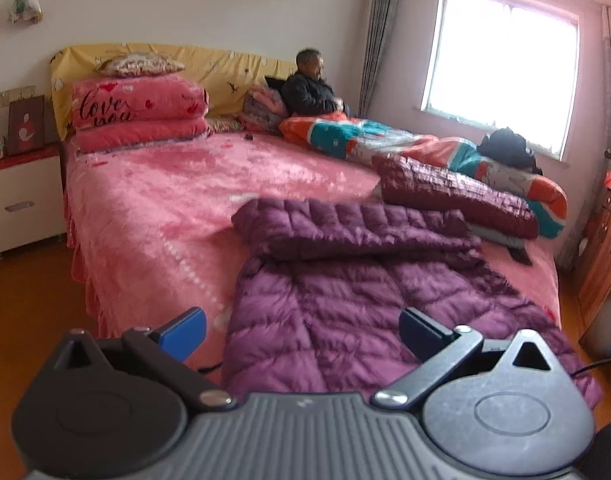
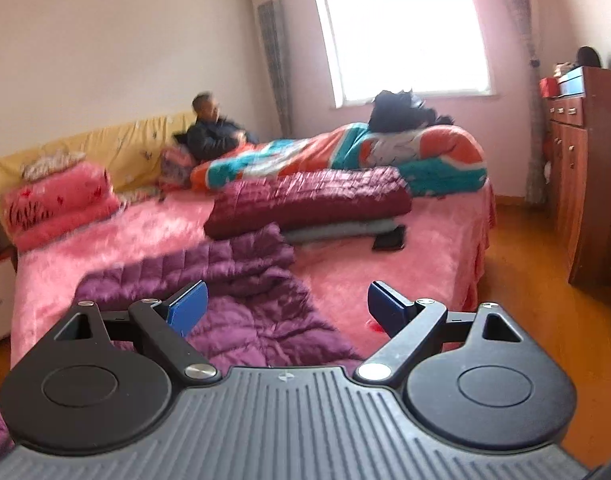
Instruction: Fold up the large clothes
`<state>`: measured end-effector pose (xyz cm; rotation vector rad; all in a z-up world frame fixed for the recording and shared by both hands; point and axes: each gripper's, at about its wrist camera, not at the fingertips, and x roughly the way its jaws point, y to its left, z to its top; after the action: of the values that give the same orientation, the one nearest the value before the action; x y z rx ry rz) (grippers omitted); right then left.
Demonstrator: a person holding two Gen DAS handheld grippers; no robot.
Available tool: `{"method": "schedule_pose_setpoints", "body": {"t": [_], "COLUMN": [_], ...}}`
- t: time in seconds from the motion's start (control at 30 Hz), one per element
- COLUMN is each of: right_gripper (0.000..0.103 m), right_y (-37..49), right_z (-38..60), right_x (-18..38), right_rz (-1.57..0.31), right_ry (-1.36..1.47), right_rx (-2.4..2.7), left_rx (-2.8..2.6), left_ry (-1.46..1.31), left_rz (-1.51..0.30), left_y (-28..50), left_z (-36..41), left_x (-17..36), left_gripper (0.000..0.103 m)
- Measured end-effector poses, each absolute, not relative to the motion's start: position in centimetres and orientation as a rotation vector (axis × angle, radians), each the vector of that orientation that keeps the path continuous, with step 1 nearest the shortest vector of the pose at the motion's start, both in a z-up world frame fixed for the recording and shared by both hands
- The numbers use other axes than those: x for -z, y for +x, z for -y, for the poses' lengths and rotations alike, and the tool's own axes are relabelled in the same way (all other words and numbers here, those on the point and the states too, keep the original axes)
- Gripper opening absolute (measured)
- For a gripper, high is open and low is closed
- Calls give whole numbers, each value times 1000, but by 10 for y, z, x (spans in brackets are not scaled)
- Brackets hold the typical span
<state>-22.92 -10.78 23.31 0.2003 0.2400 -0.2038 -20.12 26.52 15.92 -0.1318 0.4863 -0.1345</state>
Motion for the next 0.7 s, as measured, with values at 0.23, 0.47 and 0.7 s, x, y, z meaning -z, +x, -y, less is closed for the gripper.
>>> {"method": "schedule_pose_setpoints", "body": {"t": [0.23,0.47,0.7], "right_gripper": [103,103,103], "right_y": [-237,-191,-149], "right_z": [140,177,203], "right_x": [-245,-212,-163], "right_rz": [-240,-500,-688], "right_ry": [180,157,137], "right_rx": [219,56,-43], "left_rx": [168,174,188], "left_ry": [-144,-226,-262], "left_rz": [-571,-688,-775], "left_y": [-194,-176,-161], "left_z": [-275,-287,-288], "left_x": [-133,-109,-92], "left_gripper": [102,102,102]}}
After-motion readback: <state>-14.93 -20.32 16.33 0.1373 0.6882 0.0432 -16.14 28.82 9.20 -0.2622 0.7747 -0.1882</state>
